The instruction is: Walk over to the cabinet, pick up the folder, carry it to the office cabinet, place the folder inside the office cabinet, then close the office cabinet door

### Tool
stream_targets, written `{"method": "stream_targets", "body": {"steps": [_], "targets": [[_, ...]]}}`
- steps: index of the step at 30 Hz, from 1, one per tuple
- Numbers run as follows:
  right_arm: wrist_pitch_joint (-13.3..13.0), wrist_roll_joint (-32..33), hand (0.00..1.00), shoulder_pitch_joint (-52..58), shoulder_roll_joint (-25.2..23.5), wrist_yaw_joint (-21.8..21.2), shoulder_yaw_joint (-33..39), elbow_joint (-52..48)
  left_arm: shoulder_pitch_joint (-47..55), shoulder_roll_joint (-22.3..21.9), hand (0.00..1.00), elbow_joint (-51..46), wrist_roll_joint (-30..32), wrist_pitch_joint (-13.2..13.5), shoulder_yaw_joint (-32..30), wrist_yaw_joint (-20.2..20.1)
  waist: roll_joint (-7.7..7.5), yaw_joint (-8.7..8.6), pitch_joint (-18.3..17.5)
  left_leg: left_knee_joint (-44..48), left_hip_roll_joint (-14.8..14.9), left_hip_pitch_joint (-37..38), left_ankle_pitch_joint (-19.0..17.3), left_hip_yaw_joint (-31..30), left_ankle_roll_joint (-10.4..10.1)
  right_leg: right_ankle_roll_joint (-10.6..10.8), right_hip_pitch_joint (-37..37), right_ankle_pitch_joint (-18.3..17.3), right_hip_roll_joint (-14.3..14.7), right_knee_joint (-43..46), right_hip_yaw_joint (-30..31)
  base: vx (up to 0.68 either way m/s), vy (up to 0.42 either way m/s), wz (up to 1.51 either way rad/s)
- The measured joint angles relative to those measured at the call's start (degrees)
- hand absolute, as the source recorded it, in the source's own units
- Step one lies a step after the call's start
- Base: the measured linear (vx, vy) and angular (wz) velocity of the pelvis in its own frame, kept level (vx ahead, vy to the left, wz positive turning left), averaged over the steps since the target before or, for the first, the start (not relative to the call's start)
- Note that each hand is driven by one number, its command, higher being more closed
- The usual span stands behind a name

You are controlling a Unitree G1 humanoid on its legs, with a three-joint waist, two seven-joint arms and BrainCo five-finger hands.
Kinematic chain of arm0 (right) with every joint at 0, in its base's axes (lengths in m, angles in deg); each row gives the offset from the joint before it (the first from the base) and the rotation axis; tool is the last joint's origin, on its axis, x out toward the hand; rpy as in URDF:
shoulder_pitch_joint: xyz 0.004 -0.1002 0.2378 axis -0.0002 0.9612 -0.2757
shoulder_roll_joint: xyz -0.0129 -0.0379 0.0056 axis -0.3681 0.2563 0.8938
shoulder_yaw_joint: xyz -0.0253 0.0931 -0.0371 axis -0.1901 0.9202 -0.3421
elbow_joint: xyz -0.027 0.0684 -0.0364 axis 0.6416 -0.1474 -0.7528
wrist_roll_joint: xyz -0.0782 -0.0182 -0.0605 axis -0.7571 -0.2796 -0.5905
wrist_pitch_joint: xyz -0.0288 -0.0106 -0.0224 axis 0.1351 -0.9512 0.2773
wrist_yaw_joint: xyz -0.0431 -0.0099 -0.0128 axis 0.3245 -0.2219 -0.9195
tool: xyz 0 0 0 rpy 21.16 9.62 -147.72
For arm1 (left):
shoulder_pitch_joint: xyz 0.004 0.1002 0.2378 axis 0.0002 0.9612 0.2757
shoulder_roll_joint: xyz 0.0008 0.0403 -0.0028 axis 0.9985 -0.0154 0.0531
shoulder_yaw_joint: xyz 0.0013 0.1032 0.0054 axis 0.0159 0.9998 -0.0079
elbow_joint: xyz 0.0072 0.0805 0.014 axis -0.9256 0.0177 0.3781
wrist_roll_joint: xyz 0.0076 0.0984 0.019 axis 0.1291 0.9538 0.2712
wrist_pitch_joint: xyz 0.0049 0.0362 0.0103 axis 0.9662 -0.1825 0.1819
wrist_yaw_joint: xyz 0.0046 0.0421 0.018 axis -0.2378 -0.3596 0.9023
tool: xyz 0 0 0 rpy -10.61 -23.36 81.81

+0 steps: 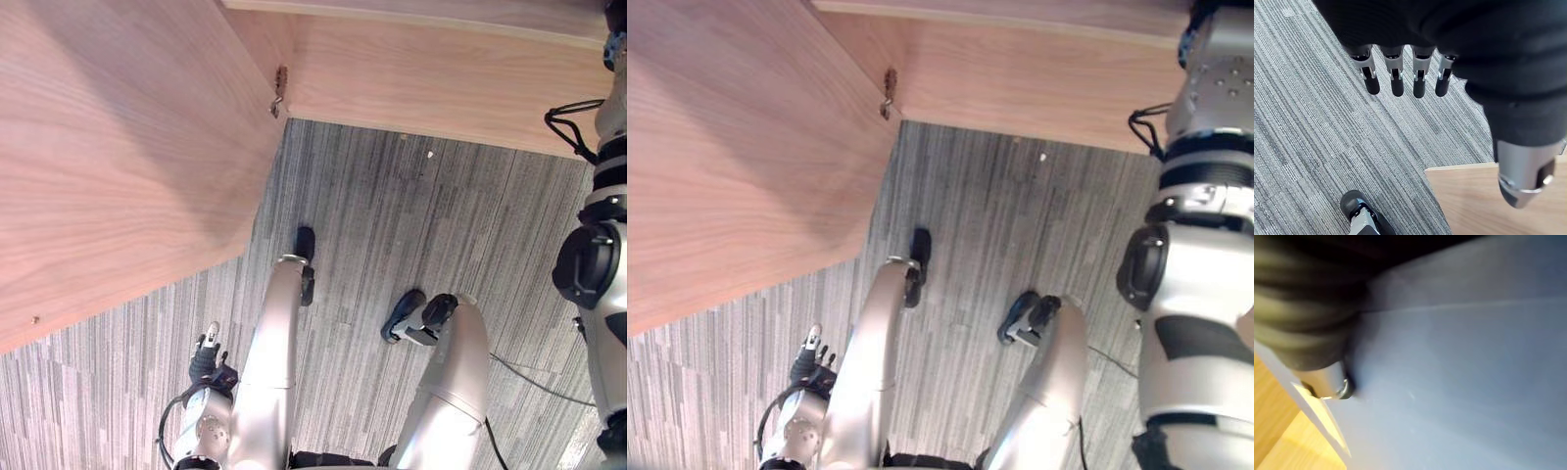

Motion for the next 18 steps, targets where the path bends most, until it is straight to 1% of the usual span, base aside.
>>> {"method": "stream_targets", "body": {"steps": [2,3,5,8,12,14,16,17,18], "targets": [[0.2,-0.1,0.00,-0.5,0.4,0.0,-1.4,0.0,0.0,-0.2,0.00,0.1,-0.2,0.0,-0.8,0.0,0.00,0.01,0.0,0.0,0.1,-0.2,0.3,0.0,0.3,0.0,-0.3,0.0,0.1,0.0,0.0,0.05,-0.056,-0.01],[1.0,-1.4,0.00,-1.2,0.9,0.0,-2.2,0.0,0.0,-0.2,0.00,0.2,-0.3,0.0,-1.5,0.3,0.01,-0.03,0.0,0.0,0.3,-0.7,0.5,0.0,0.4,0.0,-0.7,0.0,0.2,0.1,0.0,0.06,-0.067,-0.01],[1.6,-2.7,0.00,-2.2,1.9,-0.1,-4.2,0.0,0.0,-0.2,0.00,0.3,-0.3,0.0,-1.6,0.3,0.04,-0.03,0.0,0.1,0.4,-1.0,0.7,0.0,0.3,0.0,-1.1,0.0,0.2,0.2,0.0,0.08,-0.073,0.00],[2.6,-5.4,0.00,-3.6,2.6,-1.4,-6.8,0.0,0.1,-0.3,0.00,0.4,-0.4,0.0,-1.6,0.3,0.06,-0.05,0.0,0.3,0.6,-1.0,0.7,-0.1,0.3,0.0,-1.1,0.0,0.5,0.3,0.0,0.07,-0.057,-0.04],[3.9,-11.3,0.00,-5.0,4.4,-5.1,-10.9,-1.5,0.2,-0.1,0.00,1.4,-0.4,0.0,-2.0,0.2,0.06,0.01,0.0,0.7,1.3,-1.0,0.7,-0.1,0.2,0.0,-1.1,0.0,1.1,0.4,0.0,0.04,-0.044,-0.07],[5.8,-15.2,0.00,-5.3,5.9,-7.5,-13.3,-1.5,0.3,0.2,0.00,2.3,-0.4,0.0,-2.5,-0.3,0.06,0.11,0.0,0.7,1.6,-1.0,0.6,-0.2,0.2,0.0,-1.1,0.0,1.5,0.4,0.0,0.04,-0.066,-0.07],[7.1,-18.5,0.00,-5.3,6.9,-10.2,-14.2,-1.4,0.4,0.4,0.00,2.8,-0.4,0.0,-2.9,-1.1,0.22,0.20,0.1,0.7,1.8,-1.0,0.7,-0.2,0.2,0.0,-1.1,0.0,1.7,0.4,0.0,0.05,-0.067,-0.04],[8.5,-20.5,0.00,-5.3,8.0,-11.5,-15.5,-1.1,0.5,0.5,0.00,2.8,-0.4,0.1,-3.2,-1.7,0.33,0.33,0.2,0.7,1.9,-1.0,0.7,-0.2,0.2,-0.1,-1.1,0.0,1.8,0.4,0.0,0.05,-0.063,-0.03],[8.9,-20.8,0.00,-5.3,8.3,-12.1,-15.6,-1.1,0.5,0.6,0.00,2.9,-0.4,0.0,-3.2,-1.9,0.41,0.34,0.2,0.7,2.0,-1.0,0.7,-0.2,0.2,-0.1,-1.1,0.0,1.8,0.3,0.0,0.06,-0.063,-0.03]]}}
